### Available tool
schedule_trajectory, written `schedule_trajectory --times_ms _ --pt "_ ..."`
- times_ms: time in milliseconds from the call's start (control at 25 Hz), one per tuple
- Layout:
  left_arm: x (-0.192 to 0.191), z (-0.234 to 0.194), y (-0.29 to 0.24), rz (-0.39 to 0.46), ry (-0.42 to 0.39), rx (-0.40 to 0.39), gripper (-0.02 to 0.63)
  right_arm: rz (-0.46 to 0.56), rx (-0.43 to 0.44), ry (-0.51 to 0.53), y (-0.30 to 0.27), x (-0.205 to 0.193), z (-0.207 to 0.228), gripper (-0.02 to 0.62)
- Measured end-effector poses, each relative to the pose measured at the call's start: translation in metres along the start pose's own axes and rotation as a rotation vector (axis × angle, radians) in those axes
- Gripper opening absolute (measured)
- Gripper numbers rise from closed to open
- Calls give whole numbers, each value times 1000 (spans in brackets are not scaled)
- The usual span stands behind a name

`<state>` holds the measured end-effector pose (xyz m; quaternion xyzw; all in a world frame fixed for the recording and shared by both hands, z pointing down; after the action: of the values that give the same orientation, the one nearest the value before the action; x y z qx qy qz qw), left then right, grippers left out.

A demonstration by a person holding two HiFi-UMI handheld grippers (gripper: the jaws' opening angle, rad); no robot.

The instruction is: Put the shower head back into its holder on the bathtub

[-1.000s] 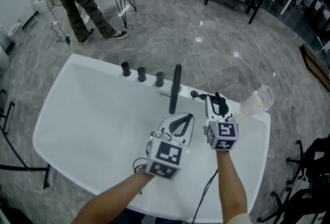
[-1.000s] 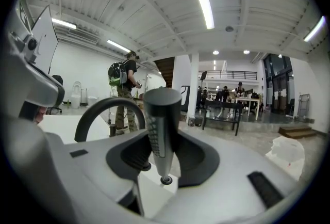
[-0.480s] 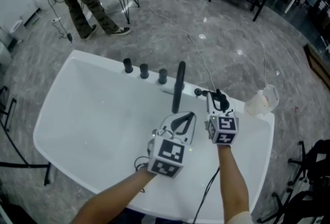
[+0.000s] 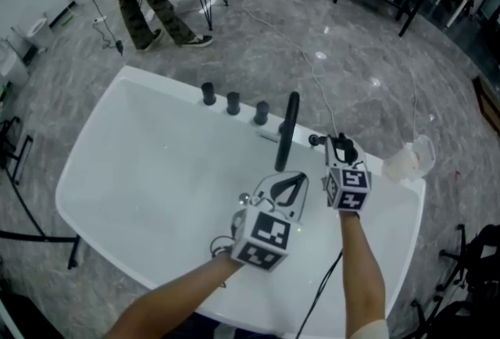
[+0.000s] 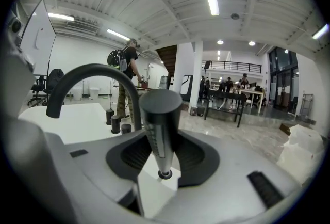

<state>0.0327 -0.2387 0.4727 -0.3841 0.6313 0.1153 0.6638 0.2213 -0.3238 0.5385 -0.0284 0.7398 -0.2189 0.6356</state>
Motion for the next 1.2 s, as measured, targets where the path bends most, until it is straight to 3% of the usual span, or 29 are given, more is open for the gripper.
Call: schedule_trajectory --times_ms 680,1200 --pt "-7 -5 3 -10 -9 -15 4 -65 9 -9 -37 -22 5 146" --pt "-9 -13 5 -2 3 -1 5 -40 -6 -60 -55 -21 15 146"
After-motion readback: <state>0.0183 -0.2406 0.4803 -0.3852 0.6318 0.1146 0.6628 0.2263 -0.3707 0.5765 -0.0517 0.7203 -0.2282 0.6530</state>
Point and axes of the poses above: the fingertips, and each gripper's own axes: y backward along the fingers, z to its right, x out of its top, the point moved 9 cm from there along y, backward along the fingers, and after that the axes turned 6 degrees about x, right-handed, at the moved point
